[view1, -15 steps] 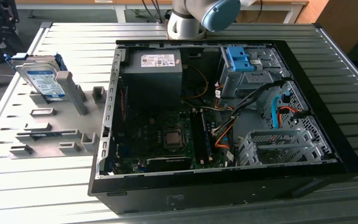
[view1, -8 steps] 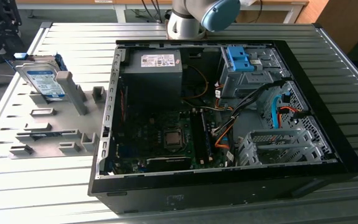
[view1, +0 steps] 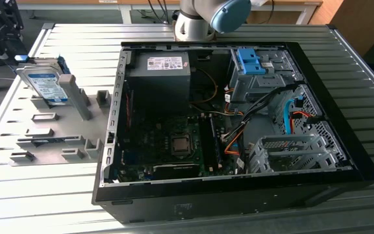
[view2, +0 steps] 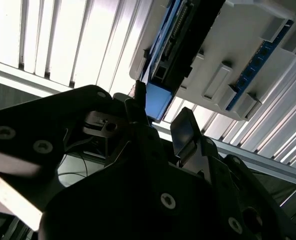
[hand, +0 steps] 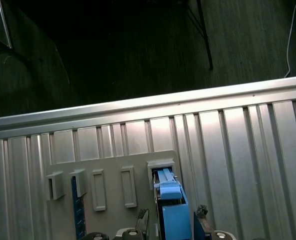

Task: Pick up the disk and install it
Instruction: 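Pick up the disk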

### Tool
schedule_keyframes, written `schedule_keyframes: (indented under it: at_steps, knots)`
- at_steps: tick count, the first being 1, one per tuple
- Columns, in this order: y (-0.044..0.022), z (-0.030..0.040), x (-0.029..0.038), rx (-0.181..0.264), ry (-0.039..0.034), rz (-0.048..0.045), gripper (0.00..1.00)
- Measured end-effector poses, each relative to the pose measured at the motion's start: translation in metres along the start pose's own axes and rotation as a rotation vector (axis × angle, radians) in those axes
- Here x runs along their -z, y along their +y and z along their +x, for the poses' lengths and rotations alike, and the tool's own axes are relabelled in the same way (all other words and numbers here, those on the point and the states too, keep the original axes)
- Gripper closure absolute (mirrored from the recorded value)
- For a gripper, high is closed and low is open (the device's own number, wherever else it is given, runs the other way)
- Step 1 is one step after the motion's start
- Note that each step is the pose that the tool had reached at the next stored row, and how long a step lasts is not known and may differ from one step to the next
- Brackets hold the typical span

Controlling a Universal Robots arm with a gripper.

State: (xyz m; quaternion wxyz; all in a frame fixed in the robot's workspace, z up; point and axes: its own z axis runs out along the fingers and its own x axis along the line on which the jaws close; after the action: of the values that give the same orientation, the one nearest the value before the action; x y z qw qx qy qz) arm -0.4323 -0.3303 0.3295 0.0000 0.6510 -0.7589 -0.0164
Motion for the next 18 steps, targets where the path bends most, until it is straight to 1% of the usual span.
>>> schedule_keyframes:
  at_steps: [3,6,10,12,18]
  knots:
    - [0.0001,-0.0001,-0.0017,0.000,0.0002,0.0001,0.53]
    - [0.0000,-0.0001,-0.0040,0.000,0.0025,0.0004,0.53]
    - [-0.0001,0.0000,-0.0087,0.000,0.0114,0.0017,0.53]
    - [-0.0002,0.0000,-0.0110,0.000,0.0165,0.0041,0.53]
    - [0.0000,-0.0016,-0.0158,0.000,0.0171,0.0047,0.53]
